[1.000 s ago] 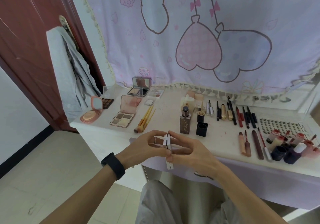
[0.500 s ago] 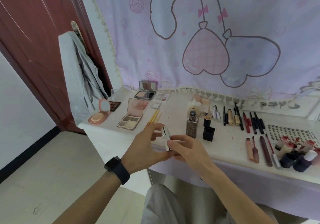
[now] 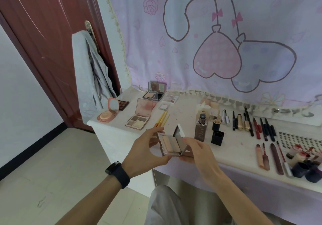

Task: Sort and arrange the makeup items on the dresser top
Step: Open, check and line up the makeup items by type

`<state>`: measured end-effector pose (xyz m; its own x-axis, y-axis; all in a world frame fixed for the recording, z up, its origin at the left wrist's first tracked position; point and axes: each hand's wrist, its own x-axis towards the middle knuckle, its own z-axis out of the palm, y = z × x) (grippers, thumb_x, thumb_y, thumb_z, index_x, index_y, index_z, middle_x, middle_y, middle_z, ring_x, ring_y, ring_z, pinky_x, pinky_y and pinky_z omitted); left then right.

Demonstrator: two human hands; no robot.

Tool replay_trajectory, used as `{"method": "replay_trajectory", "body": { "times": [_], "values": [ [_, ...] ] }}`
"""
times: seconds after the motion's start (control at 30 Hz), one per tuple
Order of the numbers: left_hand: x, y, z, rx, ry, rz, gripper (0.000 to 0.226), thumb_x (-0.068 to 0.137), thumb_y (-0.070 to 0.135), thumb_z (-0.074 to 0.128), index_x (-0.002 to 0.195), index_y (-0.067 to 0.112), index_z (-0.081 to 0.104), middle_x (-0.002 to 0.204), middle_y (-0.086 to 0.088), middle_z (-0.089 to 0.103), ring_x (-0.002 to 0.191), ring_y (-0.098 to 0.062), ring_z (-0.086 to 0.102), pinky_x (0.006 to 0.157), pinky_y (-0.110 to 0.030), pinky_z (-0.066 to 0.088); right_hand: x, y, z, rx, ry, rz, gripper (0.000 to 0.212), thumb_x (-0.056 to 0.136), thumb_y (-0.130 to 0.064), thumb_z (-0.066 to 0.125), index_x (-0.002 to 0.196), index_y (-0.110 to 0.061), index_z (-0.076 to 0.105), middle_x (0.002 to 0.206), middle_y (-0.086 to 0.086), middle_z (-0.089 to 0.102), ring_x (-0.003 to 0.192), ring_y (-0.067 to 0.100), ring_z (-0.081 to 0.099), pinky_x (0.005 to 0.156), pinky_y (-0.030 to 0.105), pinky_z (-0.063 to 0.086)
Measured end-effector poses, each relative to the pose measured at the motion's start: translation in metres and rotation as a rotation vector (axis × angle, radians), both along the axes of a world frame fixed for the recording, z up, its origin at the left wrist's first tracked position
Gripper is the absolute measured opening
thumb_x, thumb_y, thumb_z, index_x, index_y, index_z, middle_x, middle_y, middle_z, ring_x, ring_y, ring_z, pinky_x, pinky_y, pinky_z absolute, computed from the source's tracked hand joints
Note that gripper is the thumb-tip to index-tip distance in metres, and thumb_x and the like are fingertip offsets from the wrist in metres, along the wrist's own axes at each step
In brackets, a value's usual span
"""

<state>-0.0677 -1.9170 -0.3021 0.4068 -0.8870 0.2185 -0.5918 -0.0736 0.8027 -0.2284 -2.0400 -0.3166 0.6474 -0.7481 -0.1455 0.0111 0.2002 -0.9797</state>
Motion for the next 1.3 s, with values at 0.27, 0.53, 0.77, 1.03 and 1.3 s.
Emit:
{"method": "replay_trajectory", "body": {
  "times": [0.27, 0.53, 0.77, 1.03, 1.3],
  "values": [
    [0.023, 0.001, 0.004, 0.277, -0.363, -0.047, 0.089, 0.071, 0.049, 0.079, 0.149, 0.03, 0.04, 0.128, 0.019, 0.041, 0.11, 0.0, 0.049, 0.092, -0.005, 0.041, 0.01, 0.005, -0.002, 0.036, 0.016, 0.011, 0.027, 0.104, -0.026, 0.054, 0.099, -0.009, 0.074, 0.103, 0.025, 0.07, 0.1, 0.037, 0.07, 0.085, 0.041, 0.062],
    [0.018, -0.01, 0.009, 0.263, -0.518, -0.047, 0.06, 0.08, 0.055, 0.066, 0.134, 0.052, 0.039, 0.128, 0.01, 0.052, 0.108, -0.011, 0.051, 0.086, -0.027, 0.051, 0.022, 0.005, 0.019, -0.058, 0.113, 0.044, 0.033, 0.1, -0.046, 0.054, 0.096, -0.022, 0.077, 0.091, 0.001, 0.079, 0.084, 0.019, 0.076, 0.079, 0.031, 0.062],
    [0.022, -0.008, 0.004, 0.241, -0.406, -0.105, 0.051, 0.081, 0.062, 0.067, 0.128, 0.051, 0.051, 0.119, 0.018, 0.051, 0.1, -0.004, 0.054, 0.083, -0.017, 0.045, 0.02, 0.001, 0.029, 0.022, 0.129, 0.044, 0.042, 0.098, -0.049, 0.055, 0.095, -0.012, 0.076, 0.085, 0.004, 0.079, 0.079, 0.019, 0.076, 0.065, 0.023, 0.059],
    [0.027, -0.002, 0.001, 0.212, -0.352, -0.084, 0.052, 0.076, 0.061, 0.075, 0.122, 0.045, 0.057, 0.113, 0.02, 0.055, 0.093, -0.002, 0.054, 0.079, -0.014, 0.047, 0.023, 0.002, 0.027, 0.062, 0.116, 0.054, 0.042, 0.098, -0.049, 0.056, 0.098, -0.012, 0.076, 0.086, 0.005, 0.079, 0.08, 0.02, 0.077, 0.066, 0.023, 0.06],
    [0.027, 0.0, 0.002, 0.249, -0.325, -0.084, 0.068, 0.072, 0.061, 0.078, 0.13, 0.045, 0.046, 0.115, 0.023, 0.054, 0.099, -0.005, 0.056, 0.083, -0.019, 0.05, 0.026, 0.002, 0.024, 0.04, 0.113, 0.051, 0.04, 0.098, -0.05, 0.057, 0.096, -0.015, 0.076, 0.085, 0.003, 0.079, 0.077, 0.017, 0.076, 0.062, 0.02, 0.057]
  ]
}}
